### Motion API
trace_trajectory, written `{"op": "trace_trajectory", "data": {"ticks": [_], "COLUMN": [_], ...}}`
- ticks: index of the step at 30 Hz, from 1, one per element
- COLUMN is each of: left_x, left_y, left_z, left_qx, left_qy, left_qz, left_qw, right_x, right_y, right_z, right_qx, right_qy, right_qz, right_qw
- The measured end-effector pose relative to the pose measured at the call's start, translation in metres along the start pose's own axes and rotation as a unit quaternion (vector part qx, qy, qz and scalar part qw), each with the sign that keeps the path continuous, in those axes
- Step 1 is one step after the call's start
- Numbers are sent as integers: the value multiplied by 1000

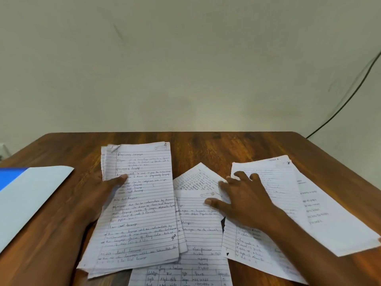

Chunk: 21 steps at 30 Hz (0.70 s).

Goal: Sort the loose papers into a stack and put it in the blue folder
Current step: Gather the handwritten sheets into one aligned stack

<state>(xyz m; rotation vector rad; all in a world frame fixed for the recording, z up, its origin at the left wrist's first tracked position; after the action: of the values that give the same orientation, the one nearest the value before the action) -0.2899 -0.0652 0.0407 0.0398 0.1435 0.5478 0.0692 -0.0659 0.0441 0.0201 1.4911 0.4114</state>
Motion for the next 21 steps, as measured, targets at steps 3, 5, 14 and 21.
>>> {"op": "trace_trajectory", "data": {"ticks": [3, 5, 14, 21], "left_x": [-1, -2, -2, -2], "left_y": [-3, -5, 2, 11], "left_z": [3, 5, -5, -12], "left_qx": [0, 0, -15, -16], "left_qy": [8, 3, -71, -61], "left_qz": [1, 0, -35, -41], "left_qw": [1000, 1000, 997, 997], "right_x": [4, 5, 10, 22], "right_y": [-1, 3, 34, 40], "right_z": [-22, -38, -61, -29], "right_qx": [-13, -27, 4, 117], "right_qy": [29, 57, 192, 277], "right_qz": [-19, -26, 67, 32], "right_qw": [999, 998, 979, 953]}}
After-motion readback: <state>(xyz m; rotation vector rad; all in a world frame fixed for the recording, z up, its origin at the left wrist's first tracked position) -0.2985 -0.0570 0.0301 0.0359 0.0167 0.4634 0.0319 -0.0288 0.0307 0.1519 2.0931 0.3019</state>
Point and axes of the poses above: each hand's wrist, its own y-axis towards the middle knuckle, its own x-axis out of the palm, z = x × y, the point moved 3 cm from there along y, towards the middle knuckle, and after that the axes turned 12 degrees about z, right-handed, at the moved point
